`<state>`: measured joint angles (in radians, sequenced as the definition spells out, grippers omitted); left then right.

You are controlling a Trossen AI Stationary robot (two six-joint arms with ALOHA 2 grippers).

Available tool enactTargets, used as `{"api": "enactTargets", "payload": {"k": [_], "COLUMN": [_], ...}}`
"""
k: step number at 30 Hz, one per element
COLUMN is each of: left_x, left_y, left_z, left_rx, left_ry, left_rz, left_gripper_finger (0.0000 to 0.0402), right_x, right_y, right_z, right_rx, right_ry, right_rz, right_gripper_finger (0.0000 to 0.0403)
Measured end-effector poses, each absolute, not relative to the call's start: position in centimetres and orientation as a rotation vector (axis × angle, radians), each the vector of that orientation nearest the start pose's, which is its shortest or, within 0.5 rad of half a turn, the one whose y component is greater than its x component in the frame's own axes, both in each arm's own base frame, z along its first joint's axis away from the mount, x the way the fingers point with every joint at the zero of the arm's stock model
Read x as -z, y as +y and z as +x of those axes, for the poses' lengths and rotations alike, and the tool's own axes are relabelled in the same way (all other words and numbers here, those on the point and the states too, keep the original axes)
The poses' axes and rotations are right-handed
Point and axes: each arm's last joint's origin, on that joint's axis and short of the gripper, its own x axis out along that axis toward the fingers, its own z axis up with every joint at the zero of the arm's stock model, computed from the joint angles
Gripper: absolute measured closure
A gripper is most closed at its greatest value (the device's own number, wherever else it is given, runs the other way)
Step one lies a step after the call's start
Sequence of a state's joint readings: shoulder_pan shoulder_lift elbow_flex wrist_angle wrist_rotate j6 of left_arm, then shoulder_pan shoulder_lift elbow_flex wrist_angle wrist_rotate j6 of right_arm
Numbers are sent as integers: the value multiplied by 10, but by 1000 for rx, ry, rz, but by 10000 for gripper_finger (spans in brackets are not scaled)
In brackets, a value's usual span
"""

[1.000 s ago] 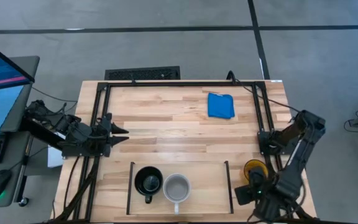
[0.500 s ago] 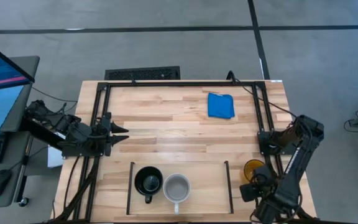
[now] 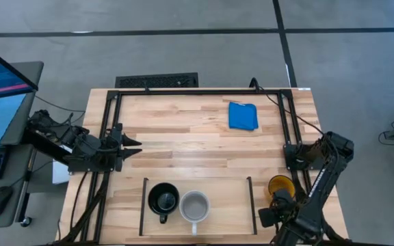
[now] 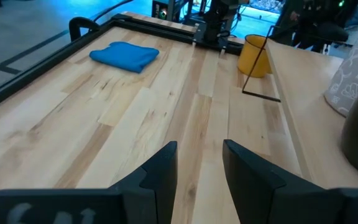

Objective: Stack small to large cups/mugs on shelf
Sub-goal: Put the orange mug beside the white mug on the shelf

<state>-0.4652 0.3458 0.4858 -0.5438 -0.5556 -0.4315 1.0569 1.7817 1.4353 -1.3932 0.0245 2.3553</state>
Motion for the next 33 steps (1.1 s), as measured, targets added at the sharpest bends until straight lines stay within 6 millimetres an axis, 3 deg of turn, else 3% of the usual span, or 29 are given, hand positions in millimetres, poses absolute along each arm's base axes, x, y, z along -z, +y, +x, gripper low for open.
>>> {"api": "enactTargets", "payload": {"k": [7, 17, 25, 33], "left_x": [-250, -250, -251, -251], "left_y": [-27, -27, -27, -27], "left_z": [88, 88, 88, 88], "left_rx": [-163, -163, -167, -167], "left_ry": [325, 323, 320, 320], "left_rz": [-229, -232, -256, -256], "left_gripper_finger": [283, 283, 283, 283], "right_x": [-222, -208, -216, -218], "right_y": [282, 283, 280, 281], "right_z": [152, 156, 152, 164], "right_rx": [1167, 1227, 1236, 1054], "right_ry": [1321, 1302, 1318, 1416], "right_rz": [834, 779, 784, 773], "right_gripper_finger": [235, 235, 232, 234]}}
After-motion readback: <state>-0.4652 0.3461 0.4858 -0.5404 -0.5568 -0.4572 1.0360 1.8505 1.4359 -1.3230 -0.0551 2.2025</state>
